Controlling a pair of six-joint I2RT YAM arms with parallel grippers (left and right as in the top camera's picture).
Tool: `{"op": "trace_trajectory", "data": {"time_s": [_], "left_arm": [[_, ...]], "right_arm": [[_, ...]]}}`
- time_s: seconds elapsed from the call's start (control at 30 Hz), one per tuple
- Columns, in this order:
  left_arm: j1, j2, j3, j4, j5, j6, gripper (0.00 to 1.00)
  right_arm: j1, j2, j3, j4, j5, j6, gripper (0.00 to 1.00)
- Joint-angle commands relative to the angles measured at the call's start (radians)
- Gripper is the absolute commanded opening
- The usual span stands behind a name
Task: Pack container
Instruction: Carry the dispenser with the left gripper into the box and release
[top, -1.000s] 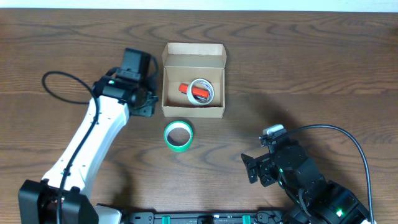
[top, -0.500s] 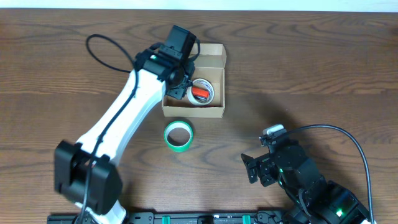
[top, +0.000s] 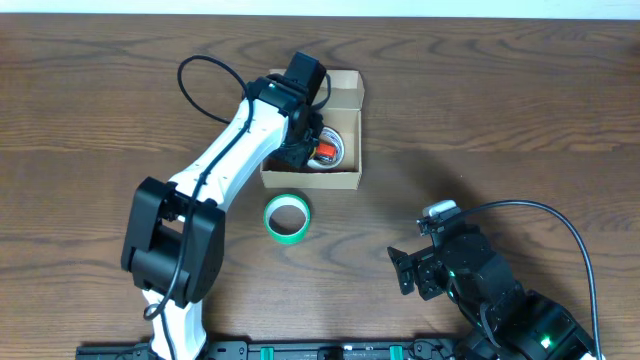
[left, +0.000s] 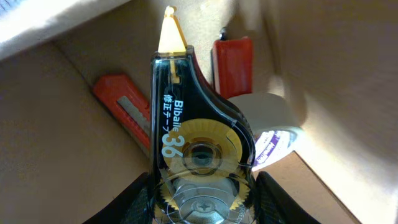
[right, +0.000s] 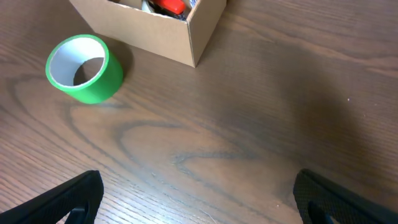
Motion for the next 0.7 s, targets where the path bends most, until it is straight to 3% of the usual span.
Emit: {"op": "trace_trajectory", "data": {"time_s": [0.0, 0.13, 0.27, 0.47, 0.67], "left_arm": [[-0.002, 0.036, 0.025, -0.007, 0.029, 0.014, 0.41], [-0.002, 0.06, 0.025, -0.007, 0.046, 0.014, 0.42], [-0.002, 0.073, 0.025, -0.007, 0.045, 0.014, 0.52], [-0.002, 0.076, 0.025, -0.002, 0.042, 0.014, 0.53], [-0.002, 0.057, 0.047, -0.003, 0.012, 0.027, 0.63]], "right_arm": [[0.015, 0.0, 0.0, -0.002, 0.01, 0.016, 0.99], [0.015, 0.0, 0.0, -0.002, 0.01, 0.016, 0.99], [0.015, 0.0, 0.0, -0.002, 0.01, 0.016, 0.99], [0.015, 0.0, 0.0, -0.002, 0.01, 0.016, 0.99], [0.015, 0.0, 0.0, -0.002, 0.01, 0.016, 0.99]]}}
